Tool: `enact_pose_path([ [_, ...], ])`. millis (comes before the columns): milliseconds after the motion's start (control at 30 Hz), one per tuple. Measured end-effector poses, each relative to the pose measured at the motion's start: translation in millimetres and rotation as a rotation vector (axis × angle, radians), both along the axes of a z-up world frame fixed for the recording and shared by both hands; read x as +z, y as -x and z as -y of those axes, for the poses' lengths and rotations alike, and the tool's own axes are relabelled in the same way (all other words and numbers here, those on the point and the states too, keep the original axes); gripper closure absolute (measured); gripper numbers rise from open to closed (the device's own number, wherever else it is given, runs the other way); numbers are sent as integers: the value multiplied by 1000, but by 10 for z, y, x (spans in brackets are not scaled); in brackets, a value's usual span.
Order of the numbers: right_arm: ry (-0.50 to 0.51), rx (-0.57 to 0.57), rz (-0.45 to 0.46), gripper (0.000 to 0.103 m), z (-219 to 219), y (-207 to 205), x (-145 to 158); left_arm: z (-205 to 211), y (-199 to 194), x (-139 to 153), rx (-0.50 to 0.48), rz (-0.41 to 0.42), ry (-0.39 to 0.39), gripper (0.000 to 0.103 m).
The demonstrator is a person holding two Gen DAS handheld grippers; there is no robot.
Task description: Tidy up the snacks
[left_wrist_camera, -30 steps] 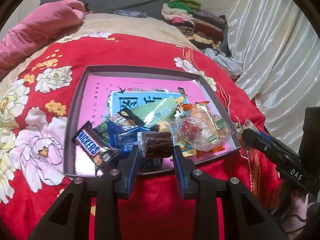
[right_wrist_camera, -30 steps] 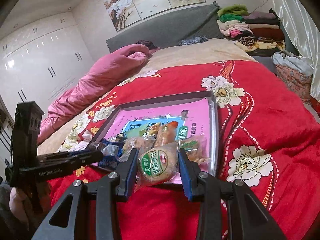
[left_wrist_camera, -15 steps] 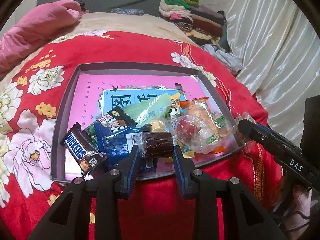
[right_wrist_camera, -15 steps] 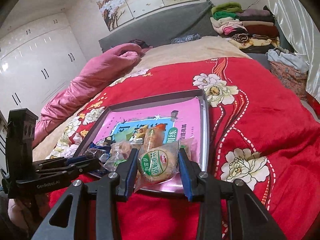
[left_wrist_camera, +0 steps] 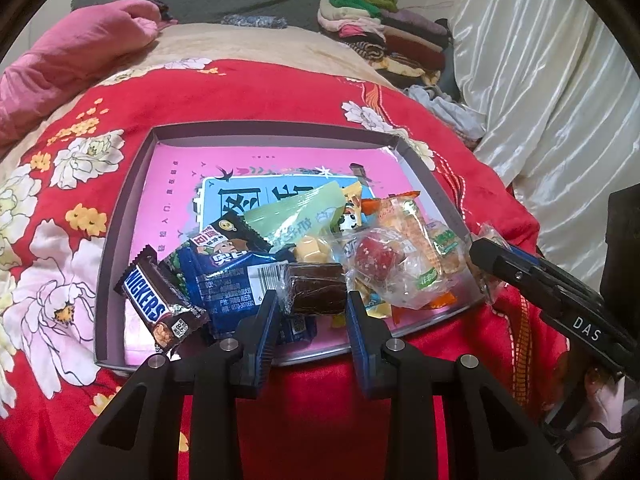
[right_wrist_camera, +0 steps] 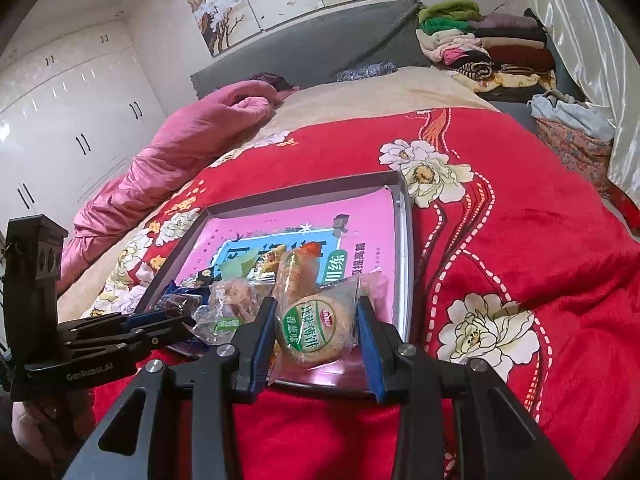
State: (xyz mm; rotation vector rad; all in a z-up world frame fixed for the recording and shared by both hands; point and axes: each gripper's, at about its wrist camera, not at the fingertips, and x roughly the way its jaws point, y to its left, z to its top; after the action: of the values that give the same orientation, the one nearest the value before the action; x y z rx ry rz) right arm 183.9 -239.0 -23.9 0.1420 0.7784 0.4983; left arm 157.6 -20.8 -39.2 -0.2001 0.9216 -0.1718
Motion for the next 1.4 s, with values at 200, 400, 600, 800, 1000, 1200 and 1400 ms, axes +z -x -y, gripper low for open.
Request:
enact_pose_path([
  [200,26,2,-27,62,-41,-26,-76,11,-6,-11,-1,-1,-2,68],
  [400,26,-11,-41,61,-16,-31,-98,13,-4,-16,3,-5,-9,67],
  [600,14,-29,-37,58,38,-16,-55,9,29,20,10,-4,-17,54],
  [800,9,-40,8,53,64,60,64,-41,97,99,25,3,-16,42],
  [1000,43,-20,107,41,-50,298,251,-138,225,243,49,24,-21,28],
  [1200,70,-1,182,32,-169,562,387,-230,352,363,74,39,-28,26],
  [1400,40,22,138,21,-314,768,409,-225,554,397,74,31,-45,25],
])
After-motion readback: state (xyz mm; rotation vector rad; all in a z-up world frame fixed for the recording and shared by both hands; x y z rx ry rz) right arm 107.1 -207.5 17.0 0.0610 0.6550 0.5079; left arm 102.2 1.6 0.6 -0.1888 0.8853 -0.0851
